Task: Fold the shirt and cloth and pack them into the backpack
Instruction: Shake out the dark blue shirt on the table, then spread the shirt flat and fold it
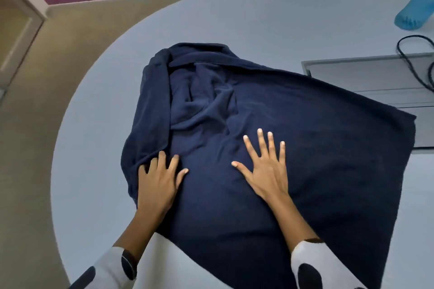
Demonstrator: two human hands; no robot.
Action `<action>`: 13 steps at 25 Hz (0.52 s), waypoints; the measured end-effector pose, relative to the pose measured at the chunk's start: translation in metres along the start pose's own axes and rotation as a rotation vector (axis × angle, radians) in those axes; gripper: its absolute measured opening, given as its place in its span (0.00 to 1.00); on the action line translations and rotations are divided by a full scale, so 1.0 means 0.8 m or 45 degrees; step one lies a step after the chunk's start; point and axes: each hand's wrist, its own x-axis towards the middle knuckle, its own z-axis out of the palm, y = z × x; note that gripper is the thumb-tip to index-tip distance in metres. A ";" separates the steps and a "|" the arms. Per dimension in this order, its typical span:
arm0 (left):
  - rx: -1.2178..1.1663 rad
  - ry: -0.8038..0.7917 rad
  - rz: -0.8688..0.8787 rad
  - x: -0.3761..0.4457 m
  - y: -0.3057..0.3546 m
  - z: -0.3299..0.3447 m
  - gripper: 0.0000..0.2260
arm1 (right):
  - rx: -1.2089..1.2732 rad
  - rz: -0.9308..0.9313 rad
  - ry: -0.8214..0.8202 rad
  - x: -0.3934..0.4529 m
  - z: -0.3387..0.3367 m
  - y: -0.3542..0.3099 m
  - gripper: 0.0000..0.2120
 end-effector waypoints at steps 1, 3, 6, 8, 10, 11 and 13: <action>0.040 0.006 -0.028 -0.009 -0.016 0.001 0.22 | -0.038 0.036 -0.013 -0.004 0.002 0.005 0.37; 0.113 0.013 -0.056 -0.029 -0.050 0.004 0.25 | -0.083 0.078 0.011 -0.017 -0.001 0.023 0.37; 0.112 0.005 -0.161 -0.053 -0.067 -0.001 0.25 | -0.102 0.083 0.017 -0.032 -0.006 0.046 0.37; 0.038 -0.016 -0.255 -0.072 -0.057 -0.010 0.26 | -0.141 0.046 -0.010 -0.038 -0.009 0.057 0.37; -0.001 -0.062 -0.272 -0.091 -0.042 -0.021 0.26 | -0.153 0.033 -0.025 -0.041 -0.013 0.066 0.36; -0.017 -0.046 -0.261 -0.094 -0.036 -0.024 0.26 | -0.134 0.064 -0.028 -0.039 -0.016 0.063 0.36; -0.069 0.061 -0.215 -0.080 -0.032 -0.030 0.24 | 0.008 0.198 0.059 -0.021 -0.026 0.039 0.34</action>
